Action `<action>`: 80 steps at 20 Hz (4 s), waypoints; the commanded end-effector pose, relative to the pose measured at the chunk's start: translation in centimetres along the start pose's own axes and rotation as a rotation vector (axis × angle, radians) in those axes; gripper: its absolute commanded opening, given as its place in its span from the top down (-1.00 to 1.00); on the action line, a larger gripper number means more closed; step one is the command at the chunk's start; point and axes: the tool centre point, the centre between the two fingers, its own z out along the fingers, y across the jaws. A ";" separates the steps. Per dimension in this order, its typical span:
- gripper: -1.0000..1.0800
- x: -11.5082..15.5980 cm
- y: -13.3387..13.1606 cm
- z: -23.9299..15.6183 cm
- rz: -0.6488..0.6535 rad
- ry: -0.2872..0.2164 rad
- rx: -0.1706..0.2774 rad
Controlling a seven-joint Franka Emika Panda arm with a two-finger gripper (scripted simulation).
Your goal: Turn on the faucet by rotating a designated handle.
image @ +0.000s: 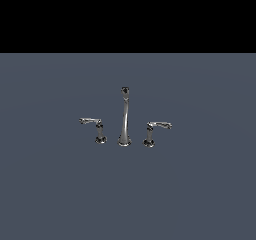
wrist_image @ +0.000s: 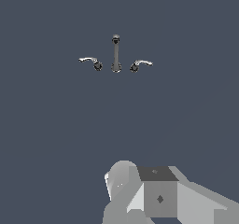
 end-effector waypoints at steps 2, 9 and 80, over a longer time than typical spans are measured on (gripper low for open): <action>1.00 0.0 0.0 0.0 0.001 0.000 0.000; 1.00 0.7 -0.3 1.1 0.042 0.000 0.001; 1.00 25.4 9.5 40.8 1.641 0.011 0.019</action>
